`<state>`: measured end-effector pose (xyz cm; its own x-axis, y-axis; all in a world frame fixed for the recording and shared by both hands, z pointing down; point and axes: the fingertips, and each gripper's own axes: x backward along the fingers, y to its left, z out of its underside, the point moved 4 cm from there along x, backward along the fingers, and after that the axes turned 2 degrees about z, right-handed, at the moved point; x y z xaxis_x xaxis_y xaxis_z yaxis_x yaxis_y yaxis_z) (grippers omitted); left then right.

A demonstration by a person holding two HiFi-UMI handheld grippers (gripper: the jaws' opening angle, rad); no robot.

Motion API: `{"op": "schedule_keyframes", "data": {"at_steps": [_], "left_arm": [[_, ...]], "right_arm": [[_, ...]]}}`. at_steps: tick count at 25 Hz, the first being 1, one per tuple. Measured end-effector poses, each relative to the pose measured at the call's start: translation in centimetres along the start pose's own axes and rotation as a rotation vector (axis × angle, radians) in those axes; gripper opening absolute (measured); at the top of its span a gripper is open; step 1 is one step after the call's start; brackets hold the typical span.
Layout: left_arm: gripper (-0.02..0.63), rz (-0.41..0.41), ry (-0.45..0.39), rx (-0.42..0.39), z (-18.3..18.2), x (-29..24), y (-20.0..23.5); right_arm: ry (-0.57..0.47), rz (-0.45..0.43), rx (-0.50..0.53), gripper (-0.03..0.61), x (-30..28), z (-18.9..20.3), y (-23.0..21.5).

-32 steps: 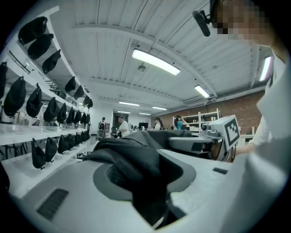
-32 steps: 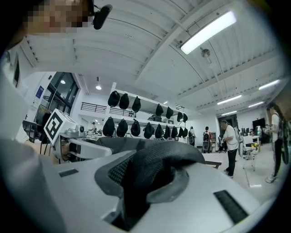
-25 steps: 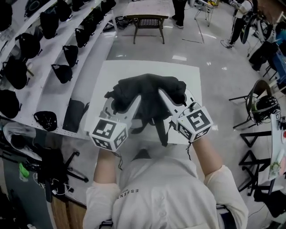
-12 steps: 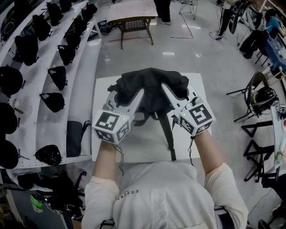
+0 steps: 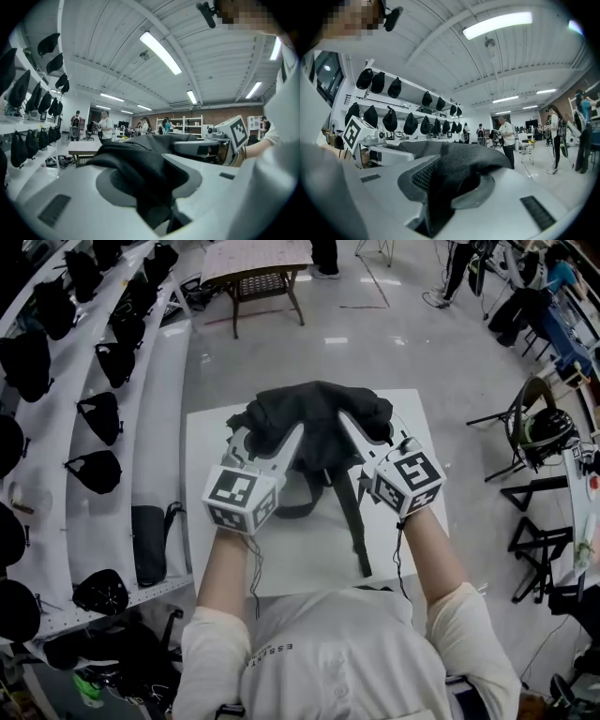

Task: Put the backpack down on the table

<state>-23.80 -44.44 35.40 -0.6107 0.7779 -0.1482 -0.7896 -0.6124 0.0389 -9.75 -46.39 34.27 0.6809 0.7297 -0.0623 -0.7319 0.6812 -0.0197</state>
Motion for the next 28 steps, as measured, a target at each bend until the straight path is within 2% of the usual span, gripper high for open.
{"op": "schedule_keyframes", "data": {"at_steps": [4,13,21,28], "left_arm": [[0.158,0.014,-0.012,-0.006,1.0,0.1,-0.4],[0.16,-0.01,-0.019,0.089,3.2,2.1,-1.3],[0.163,-0.04,0.008,0.185,5.8,4.6,-4.5],[0.166,-0.063,0.021,0.234,8.2,6.8,-7.1]], "right_arm": [[-0.006,0.002,-0.01,0.095,0.6,1.0,0.1],[0.02,0.0,-0.036,0.098,1.7,2.5,2.1],[0.047,-0.032,-0.102,0.098,5.1,4.8,3.9],[0.063,-0.054,-0.138,0.1,7.9,6.9,5.6]]}}
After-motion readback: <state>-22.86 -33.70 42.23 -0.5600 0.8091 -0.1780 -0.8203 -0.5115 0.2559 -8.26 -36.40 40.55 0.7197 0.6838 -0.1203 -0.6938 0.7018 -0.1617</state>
